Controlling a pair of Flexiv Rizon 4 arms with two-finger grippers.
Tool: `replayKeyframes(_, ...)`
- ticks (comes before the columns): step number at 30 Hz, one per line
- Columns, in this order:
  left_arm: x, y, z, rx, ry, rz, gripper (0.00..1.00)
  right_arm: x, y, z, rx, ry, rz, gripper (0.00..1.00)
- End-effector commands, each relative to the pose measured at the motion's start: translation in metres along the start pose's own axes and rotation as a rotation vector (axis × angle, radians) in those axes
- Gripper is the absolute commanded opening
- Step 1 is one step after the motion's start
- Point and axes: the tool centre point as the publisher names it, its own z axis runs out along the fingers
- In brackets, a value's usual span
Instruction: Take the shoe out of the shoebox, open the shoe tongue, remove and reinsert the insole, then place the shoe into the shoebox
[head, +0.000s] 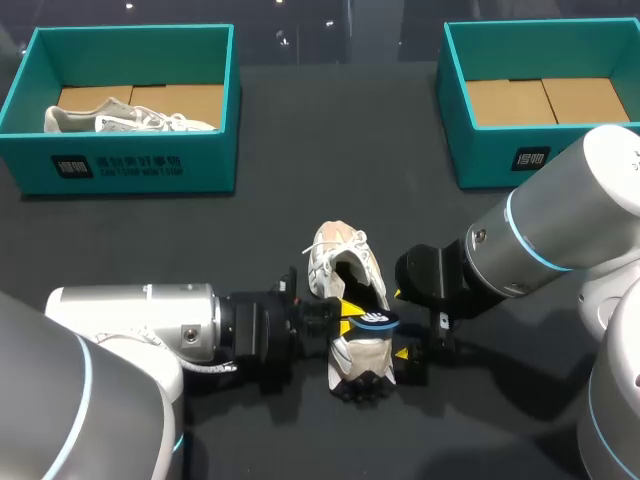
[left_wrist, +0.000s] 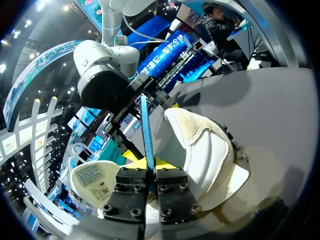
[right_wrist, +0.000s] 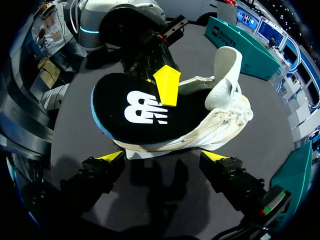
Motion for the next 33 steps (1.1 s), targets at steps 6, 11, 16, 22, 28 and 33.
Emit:
replayKeyframes(6,0.000,0.012,0.002,-0.022,0.002,-0.025,0.00,0.001,0.000,0.000,0.001,-0.003,0.001,1.00)
replayKeyframes(11,0.000,0.000,-0.003,0.005,0.001,-0.044,0.27,0.001,0.000,0.000,0.001,-0.003,0.001,1.00)
replayKeyframes(16,0.000,-0.016,-0.004,0.040,0.006,-0.064,0.32,0.001,0.000,0.000,0.001,-0.003,0.001,1.00)
replayKeyframes(22,0.001,-0.030,-0.001,0.070,0.013,-0.064,0.36,0.001,0.000,0.000,0.001,-0.003,0.001,1.00)
replayKeyframes(28,0.002,-0.037,0.004,0.087,0.015,-0.060,0.36,0.001,0.000,0.000,0.001,-0.003,0.001,1.00)
replayKeyframes(33,0.003,-0.041,0.007,0.095,0.013,-0.057,0.15,0.001,0.000,0.000,0.001,-0.003,0.001,1.00)
